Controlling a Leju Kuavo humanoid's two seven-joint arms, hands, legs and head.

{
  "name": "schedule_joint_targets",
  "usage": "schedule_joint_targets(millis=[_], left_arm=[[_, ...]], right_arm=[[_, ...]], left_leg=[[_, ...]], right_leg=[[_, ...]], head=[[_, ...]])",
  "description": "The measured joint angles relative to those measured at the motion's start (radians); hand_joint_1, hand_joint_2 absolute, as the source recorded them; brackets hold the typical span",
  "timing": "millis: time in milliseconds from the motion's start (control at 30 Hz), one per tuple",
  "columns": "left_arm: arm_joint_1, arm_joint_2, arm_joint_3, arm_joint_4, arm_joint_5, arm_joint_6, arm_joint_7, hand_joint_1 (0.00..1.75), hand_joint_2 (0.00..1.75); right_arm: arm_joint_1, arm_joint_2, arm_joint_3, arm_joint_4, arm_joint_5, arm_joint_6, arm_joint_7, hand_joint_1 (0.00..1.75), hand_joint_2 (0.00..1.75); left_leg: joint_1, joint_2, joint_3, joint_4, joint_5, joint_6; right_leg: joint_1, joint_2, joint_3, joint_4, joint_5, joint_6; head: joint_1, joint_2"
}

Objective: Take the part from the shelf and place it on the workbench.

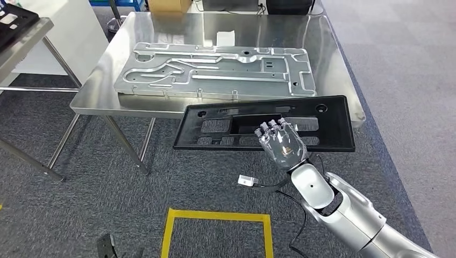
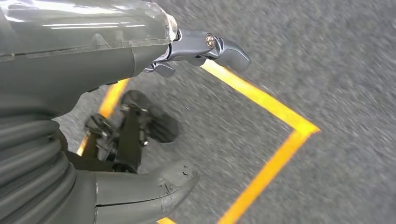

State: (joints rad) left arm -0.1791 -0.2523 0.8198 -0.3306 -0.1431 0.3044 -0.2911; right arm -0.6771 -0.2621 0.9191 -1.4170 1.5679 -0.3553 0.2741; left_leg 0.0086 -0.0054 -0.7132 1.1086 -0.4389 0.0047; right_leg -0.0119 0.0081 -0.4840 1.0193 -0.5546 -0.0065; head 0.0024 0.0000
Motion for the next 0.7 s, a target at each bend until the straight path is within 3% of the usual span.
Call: schedule_joint_targets(millis=[33, 67, 167, 233, 300, 367, 400, 433, 533, 567, 600, 633, 700], left_arm=[[0.0, 0.0, -0.001, 0.001, 0.002, -0.001, 0.0, 0.0, 1.75], [-0.001, 0.001, -0.002, 0.002, 0.005, -0.002, 0.0, 0.0, 1.75], [-0.009, 0.001, -0.012, 0.002, 0.007, -0.003, -0.001, 0.0, 1.75], [-0.015, 0.0, -0.018, 0.002, 0.007, -0.003, -0.002, 0.0, 1.75], [-0.018, 0.0, -0.021, 0.002, 0.007, -0.003, -0.003, 0.0, 1.75], [-0.017, -0.001, -0.023, 0.002, 0.007, -0.003, -0.003, 0.0, 1.75], [-0.016, -0.002, -0.023, 0.002, 0.007, -0.003, -0.003, 0.0, 1.75], [-0.015, -0.004, -0.024, 0.002, 0.007, -0.003, -0.004, 0.0, 1.75], [-0.012, -0.01, -0.024, 0.006, 0.008, -0.003, -0.006, 0.0, 1.75], [-0.012, -0.011, -0.025, 0.007, 0.008, -0.003, -0.006, 0.0, 1.75], [-0.012, -0.012, -0.025, 0.008, 0.008, -0.003, -0.007, 0.0, 1.75], [-0.013, -0.012, -0.026, 0.008, 0.009, -0.003, -0.007, 0.0, 1.75], [-0.016, -0.012, -0.027, 0.008, 0.009, -0.003, -0.009, 0.0, 1.75]], right_arm=[[-0.002, 0.002, -0.012, 0.002, 0.0, -0.001, -0.008, 1.75, 1.75], [-0.004, 0.004, -0.022, 0.005, 0.0, -0.002, -0.014, 1.75, 1.75], [-0.014, 0.013, -0.053, 0.009, 0.0, -0.004, -0.025, 1.75, 1.75], [-0.021, 0.017, -0.064, 0.013, 0.0, -0.006, -0.025, 1.75, 1.75], [-0.024, 0.021, -0.066, 0.02, 0.0, -0.008, -0.025, 1.75, 1.75], [-0.024, 0.023, -0.066, 0.029, 0.0, -0.009, -0.025, 1.75, 1.75], [-0.024, 0.024, -0.065, 0.035, 0.0, -0.01, -0.024, 1.75, 1.75], [-0.024, 0.025, -0.065, 0.04, 0.0, -0.01, -0.024, 1.75, 1.75], [-0.024, 0.027, -0.061, 0.053, 0.0, -0.013, -0.023, 1.75, 1.75], [-0.024, 0.029, -0.06, 0.057, 0.0, -0.014, -0.023, 1.75, 1.75], [-0.025, 0.032, -0.058, 0.06, 0.0, -0.015, -0.024, 1.75, 1.75], [-0.027, 0.035, -0.058, 0.062, 0.0, -0.015, -0.024, 1.75, 1.75], [-0.031, 0.043, -0.061, 0.063, 0.0, -0.014, -0.027, 1.75, 1.75]], left_leg=[[-0.003, 0.001, 0.003, -0.031, 0.045, 0.004], [-0.006, 0.001, 0.006, -0.044, 0.066, 0.007], [-0.007, -0.003, 0.032, -0.057, 0.05, 0.023], [-0.003, -0.004, 0.062, -0.069, 0.034, 0.034], [-0.003, -0.006, 0.091, -0.075, 0.011, 0.038], [-0.003, -0.011, 0.126, -0.076, -0.017, 0.039], [-0.003, -0.015, 0.146, -0.077, -0.032, 0.038], [-0.004, -0.017, 0.167, -0.077, -0.048, 0.037], [-0.006, -0.022, 0.214, -0.079, -0.093, 0.028], [-0.007, -0.024, 0.227, -0.082, -0.103, 0.023], [-0.008, -0.025, 0.238, -0.082, -0.106, 0.017], [-0.009, -0.026, 0.244, -0.081, -0.104, 0.011], [-0.009, -0.019, 0.227, -0.028, -0.085, 0.003]], right_leg=[[0.001, 0.001, 0.009, -0.002, -0.012, 0.006], [0.001, 0.002, 0.017, -0.003, -0.02, 0.013], [-0.002, 0.002, 0.008, 0.036, -0.003, 0.033], [-0.003, -0.001, -0.061, 0.14, 0.014, 0.04], [-0.003, -0.003, -0.154, 0.245, -0.021, 0.045], [-0.002, -0.003, -0.223, 0.275, -0.075, 0.047], [-0.001, -0.003, -0.241, 0.253, -0.079, 0.045], [0.002, -0.003, -0.248, 0.208, -0.054, 0.041], [0.018, 0.0, -0.243, 0.042, 0.151, 0.012], [0.023, 0.001, -0.239, 0.015, 0.195, 0.003], [0.025, 0.002, -0.232, 0.005, 0.206, -0.004], [0.023, 0.001, -0.219, 0.001, 0.195, -0.01], [0.018, 0.001, -0.187, -0.017, 0.181, -0.021]], head=[[0.0, 0.0], [0.0, 0.0], [0.0, 0.0], [0.002, 0.0], [0.004, 0.0], [0.004, 0.0], [0.005, 0.0], [0.005, 0.0], [0.005, 0.0], [0.006, 0.0], [0.006, 0.0], [0.008, 0.0], [0.007, 0.0]])
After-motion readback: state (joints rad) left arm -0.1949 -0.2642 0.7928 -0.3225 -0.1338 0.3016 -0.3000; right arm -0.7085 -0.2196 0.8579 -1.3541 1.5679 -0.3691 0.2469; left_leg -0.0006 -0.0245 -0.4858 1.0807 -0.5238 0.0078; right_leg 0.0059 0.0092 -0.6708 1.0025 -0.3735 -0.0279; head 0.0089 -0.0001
